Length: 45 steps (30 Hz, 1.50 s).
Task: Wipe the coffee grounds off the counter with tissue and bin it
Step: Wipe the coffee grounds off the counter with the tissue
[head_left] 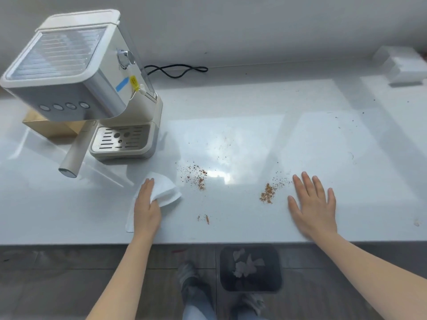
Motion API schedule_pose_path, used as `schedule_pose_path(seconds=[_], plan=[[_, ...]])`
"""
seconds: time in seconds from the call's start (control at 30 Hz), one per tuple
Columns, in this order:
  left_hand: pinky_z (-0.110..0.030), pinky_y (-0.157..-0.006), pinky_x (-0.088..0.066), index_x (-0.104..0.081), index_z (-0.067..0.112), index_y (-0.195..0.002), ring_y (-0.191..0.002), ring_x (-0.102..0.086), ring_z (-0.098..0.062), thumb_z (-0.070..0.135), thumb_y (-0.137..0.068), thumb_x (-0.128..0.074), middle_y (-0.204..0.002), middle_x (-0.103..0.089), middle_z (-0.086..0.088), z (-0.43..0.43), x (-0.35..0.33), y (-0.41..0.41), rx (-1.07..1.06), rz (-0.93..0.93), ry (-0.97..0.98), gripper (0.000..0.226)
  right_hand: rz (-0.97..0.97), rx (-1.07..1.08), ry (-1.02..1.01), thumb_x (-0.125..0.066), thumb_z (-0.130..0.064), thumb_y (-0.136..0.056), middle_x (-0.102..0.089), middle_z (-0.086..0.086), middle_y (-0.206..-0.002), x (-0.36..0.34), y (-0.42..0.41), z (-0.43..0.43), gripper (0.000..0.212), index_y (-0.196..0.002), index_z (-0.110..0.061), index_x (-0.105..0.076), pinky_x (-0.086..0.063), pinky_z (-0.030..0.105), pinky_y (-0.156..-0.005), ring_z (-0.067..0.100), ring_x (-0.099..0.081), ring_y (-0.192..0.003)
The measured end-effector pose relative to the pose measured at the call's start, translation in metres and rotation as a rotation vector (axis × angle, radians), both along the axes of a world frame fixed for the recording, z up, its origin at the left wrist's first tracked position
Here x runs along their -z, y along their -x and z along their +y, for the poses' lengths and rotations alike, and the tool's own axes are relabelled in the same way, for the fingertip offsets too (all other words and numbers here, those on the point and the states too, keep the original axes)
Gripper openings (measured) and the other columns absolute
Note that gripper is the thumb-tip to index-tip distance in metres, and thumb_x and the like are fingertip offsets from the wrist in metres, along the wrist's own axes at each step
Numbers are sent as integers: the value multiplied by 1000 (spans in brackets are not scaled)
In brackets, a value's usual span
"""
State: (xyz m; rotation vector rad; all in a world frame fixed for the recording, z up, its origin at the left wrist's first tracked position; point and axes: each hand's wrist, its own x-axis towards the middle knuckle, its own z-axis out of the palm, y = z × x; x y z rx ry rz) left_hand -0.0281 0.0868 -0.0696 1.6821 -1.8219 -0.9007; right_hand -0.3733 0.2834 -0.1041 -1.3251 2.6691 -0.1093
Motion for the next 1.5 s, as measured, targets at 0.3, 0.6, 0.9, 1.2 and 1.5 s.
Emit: schedule_pose_path(seconds=[0.3,0.6,0.9,1.2,1.5], plan=[[-10,-106,-28,-60,12,-124,-129,-47,-23,-3,-70,-29,-136,-56,-9,-46,-75,-72,-160,-83,322,64,-5,2,2,-22,-48,-95,-8,-7,-161,0,0,0,59,-151,-34,-9,-3,49,-117,16,-2,-148],[-41,-113,-27,-53,6,-132,-136,-39,-31,-18,-76,-45,-146,-44,-14,-15,-30,-54,179,-328,119,61,2,1,-8,-13,-53,-89,-8,-7,-161,-6,-2,-1,65,-151,-33,-11,-3,49,-117,17,-3,-148],[-50,-114,-16,-24,14,-147,-143,-15,-30,38,-93,-47,-160,-9,-5,20,6,0,-49,-406,-49,63,3,0,-15,-9,-55,-88,-9,-7,-161,-8,-4,-1,68,-151,-32,-11,-4,49,-117,17,-3,-148],[-41,-119,-6,-17,16,-150,-148,-8,-19,29,-99,-25,-160,-10,0,15,33,-38,200,-610,81,54,-9,11,-2,-10,-55,-87,-11,-7,-161,-7,-3,-1,67,-151,-34,-11,-4,49,-116,16,-4,-147],[-47,-114,-18,-19,7,-149,-145,-18,-26,25,-96,-32,-159,-18,-10,-12,33,-21,86,-721,88,57,11,1,-24,-8,-55,-88,-10,-6,-161,-10,-4,-1,67,-152,-32,-11,-6,49,-116,17,-4,-148]])
